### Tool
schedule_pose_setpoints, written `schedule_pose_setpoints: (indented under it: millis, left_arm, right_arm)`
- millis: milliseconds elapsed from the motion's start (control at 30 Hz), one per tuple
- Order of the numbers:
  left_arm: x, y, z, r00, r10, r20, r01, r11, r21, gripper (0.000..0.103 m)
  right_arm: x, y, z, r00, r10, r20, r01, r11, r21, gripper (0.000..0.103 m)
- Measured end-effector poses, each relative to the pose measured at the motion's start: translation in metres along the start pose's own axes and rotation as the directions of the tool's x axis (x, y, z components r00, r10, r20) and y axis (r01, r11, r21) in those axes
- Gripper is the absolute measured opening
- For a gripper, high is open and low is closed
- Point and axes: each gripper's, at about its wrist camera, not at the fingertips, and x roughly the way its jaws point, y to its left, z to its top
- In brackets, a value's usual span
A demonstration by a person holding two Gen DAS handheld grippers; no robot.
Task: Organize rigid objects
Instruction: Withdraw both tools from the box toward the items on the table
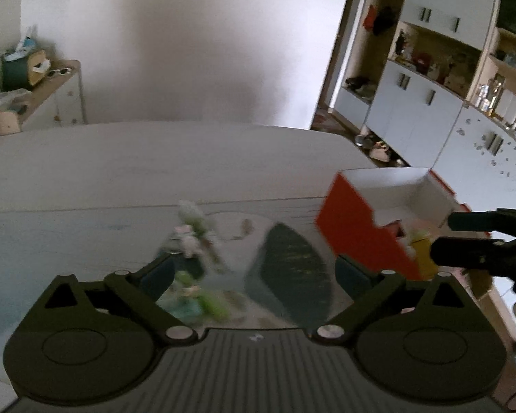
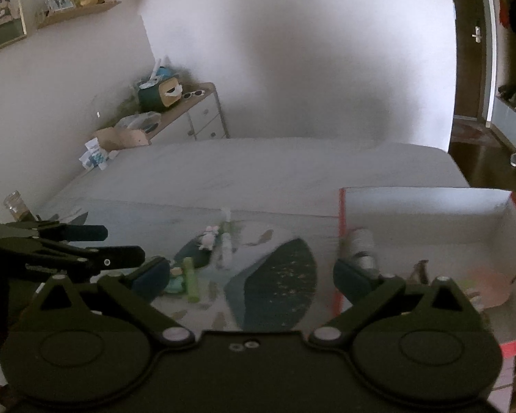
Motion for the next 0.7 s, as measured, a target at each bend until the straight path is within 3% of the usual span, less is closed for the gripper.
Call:
schedule_pose_setpoints:
  millis: [333, 533, 700]
  left_arm:
    - [0.016, 0.064, -0.02, 0.999, -0.015, -0.041, 0.014, 1.0, -0.012, 0.1]
    - [0.044, 0.088, -0.033, 0.997, 0.019, -0.079, -0.018, 1.0, 0.013, 0.1]
    - [0.064, 0.107, -0.037, 0.993, 0.038, -0.109, -0.039, 0.999, -0.007, 0.1]
  right_arm:
    - [0.038, 0.049, -0.006, 0.999, 0.019, -0.036, -0.021, 0.999, -0.042, 0.101]
    - [0.065, 0.069, -0.015, 0.994, 0.041, -0.097, -0.05, 0.995, -0.091, 0.098]
    - [0.092, 0.078, -0.023, 0.989, 0.006, -0.148, -0.025, 0.991, -0.13, 0.093]
